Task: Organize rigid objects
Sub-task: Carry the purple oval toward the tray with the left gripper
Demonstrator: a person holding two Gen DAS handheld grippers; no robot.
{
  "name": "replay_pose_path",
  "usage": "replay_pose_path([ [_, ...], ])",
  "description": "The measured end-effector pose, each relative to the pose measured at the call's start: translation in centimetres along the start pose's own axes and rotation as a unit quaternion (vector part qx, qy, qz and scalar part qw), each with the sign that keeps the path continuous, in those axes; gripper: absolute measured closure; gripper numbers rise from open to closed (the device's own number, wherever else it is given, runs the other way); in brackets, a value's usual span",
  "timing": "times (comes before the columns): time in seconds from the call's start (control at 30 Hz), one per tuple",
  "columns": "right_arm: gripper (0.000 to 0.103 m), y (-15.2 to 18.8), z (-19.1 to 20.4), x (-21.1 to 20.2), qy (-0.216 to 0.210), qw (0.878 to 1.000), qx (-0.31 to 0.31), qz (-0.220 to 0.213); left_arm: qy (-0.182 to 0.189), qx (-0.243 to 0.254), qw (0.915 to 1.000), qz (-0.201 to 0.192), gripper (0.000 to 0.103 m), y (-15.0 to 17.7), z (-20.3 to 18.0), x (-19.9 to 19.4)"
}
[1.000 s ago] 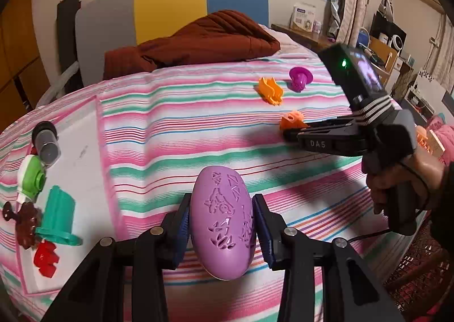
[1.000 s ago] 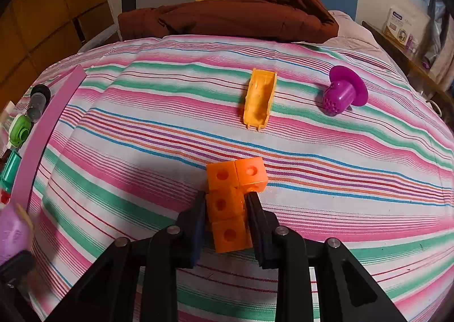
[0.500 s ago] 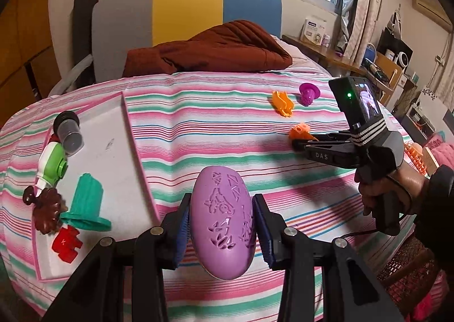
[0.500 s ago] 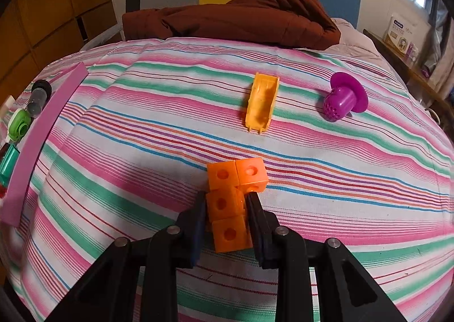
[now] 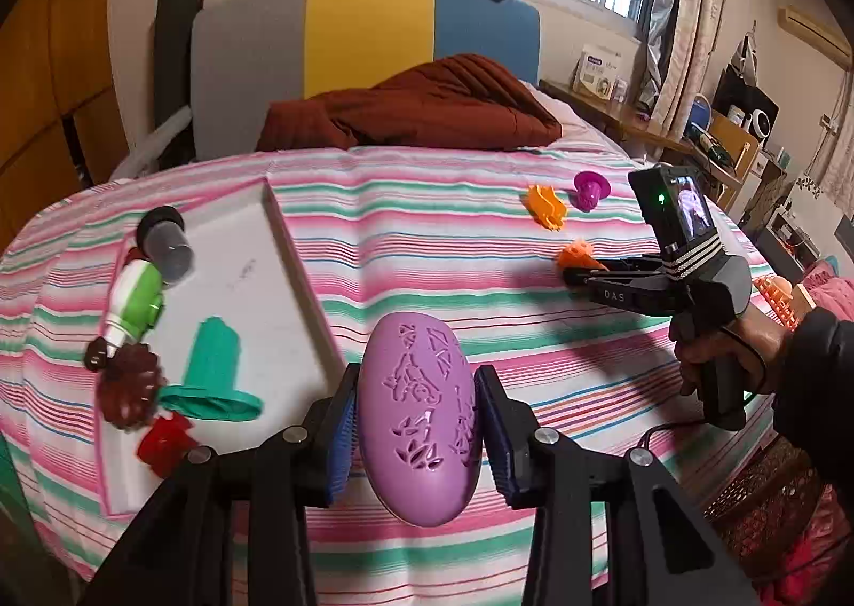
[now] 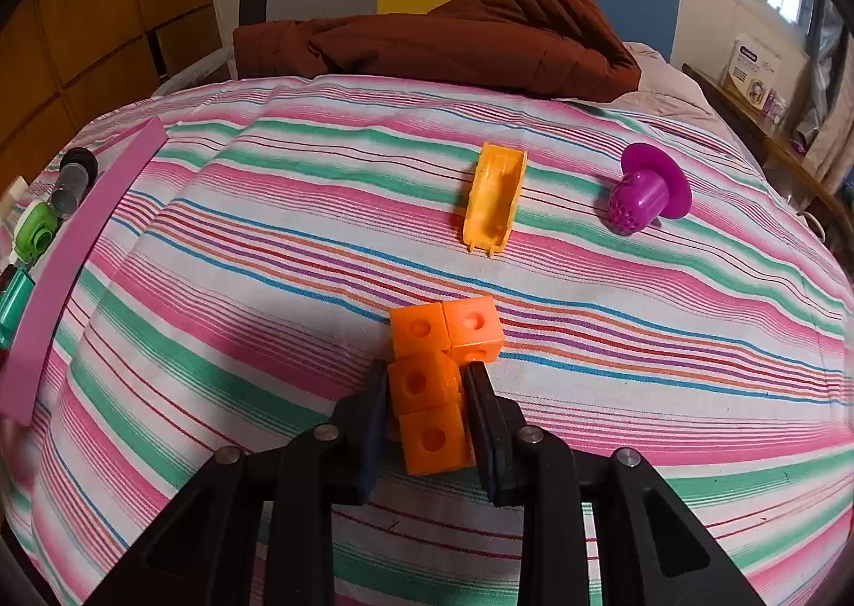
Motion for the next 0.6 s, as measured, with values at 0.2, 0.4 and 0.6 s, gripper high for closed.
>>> replay_pose_path([
  [0.2, 0.073, -0.1, 0.2, 0.0, 0.004, 1.0, -0.006, -0.004, -0.018, -0.034, 0.9992, -0.006, 0.062, 1.2, 3.3, -2.5],
  [0.4, 0.073, -0.3, 0.4, 0.0, 0.007, 1.0, -0.007, 0.0, -0.056, -0.081, 0.995, -0.017, 0.062, 2.3, 7.3, -4.9],
  [0.6, 0.073, -0.3, 0.5, -0.1, 0.013, 1.0, -0.015, 0.002, -0.088, -0.128, 0.9875, -0.028, 0.062, 4.1, 11.4, -7.3],
])
Point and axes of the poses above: each gripper's, at about its wrist camera, not at the fingertips, and x roughly the way its jaws point, z to its left, y to its underside, the point moved 4 cm from there along x, roughly the way its jaws point, and after that the axes turned 6 degrees about y, right-handed, at the moved point
